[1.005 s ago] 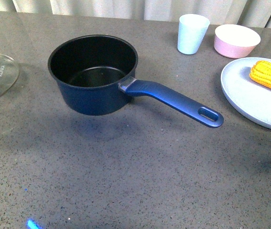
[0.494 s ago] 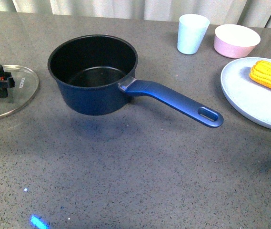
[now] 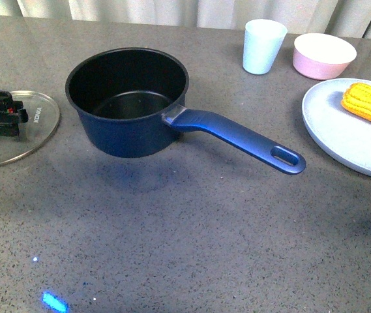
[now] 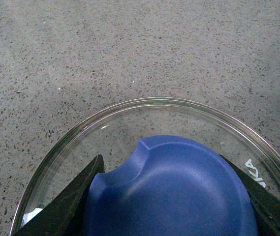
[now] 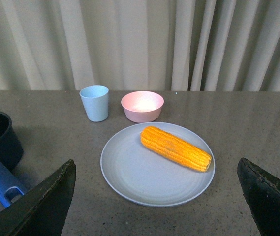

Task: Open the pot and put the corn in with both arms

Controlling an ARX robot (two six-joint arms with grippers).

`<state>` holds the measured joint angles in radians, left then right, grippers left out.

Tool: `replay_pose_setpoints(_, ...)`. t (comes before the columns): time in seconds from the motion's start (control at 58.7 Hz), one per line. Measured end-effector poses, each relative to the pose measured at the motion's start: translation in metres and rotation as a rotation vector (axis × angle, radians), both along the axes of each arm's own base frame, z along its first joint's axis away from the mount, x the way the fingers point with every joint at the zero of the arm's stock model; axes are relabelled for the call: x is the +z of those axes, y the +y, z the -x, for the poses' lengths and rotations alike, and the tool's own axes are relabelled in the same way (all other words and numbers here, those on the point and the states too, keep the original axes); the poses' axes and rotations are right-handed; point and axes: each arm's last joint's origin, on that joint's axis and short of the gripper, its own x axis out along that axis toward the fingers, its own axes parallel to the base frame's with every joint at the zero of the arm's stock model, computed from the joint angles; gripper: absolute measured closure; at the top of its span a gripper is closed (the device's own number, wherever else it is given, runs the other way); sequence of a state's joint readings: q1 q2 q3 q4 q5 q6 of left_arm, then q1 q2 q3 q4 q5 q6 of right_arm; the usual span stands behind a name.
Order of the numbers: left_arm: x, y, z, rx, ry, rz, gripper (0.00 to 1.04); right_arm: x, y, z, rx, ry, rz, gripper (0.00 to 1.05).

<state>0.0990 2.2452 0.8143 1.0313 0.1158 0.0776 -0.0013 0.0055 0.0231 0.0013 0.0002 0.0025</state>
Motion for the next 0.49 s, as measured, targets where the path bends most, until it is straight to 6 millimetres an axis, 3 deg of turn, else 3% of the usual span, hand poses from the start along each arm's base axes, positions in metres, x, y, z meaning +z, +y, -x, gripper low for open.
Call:
replay_pose_setpoints(0.17, -0.0013, 0.0000, 0.0006, 0.000, -0.006, 0.000, 0.46, 0.0000, 0.0000, 0.0000, 0.000, 0.000, 0.000, 0.09)
replay_pose_setpoints(0.409, -0.0058, -0.0013, 0.0070, -0.004, 0.005, 0.025, 0.09, 0.0000, 0.0000, 0.0000, 0.000, 0.000, 0.000, 0.09)
replay_pose_setpoints(0.494, -0.0065, -0.0016, 0.0091, -0.003, 0.007, 0.030, 0.09, 0.0000, 0.0000, 0.0000, 0.000, 0.000, 0.000, 0.09)
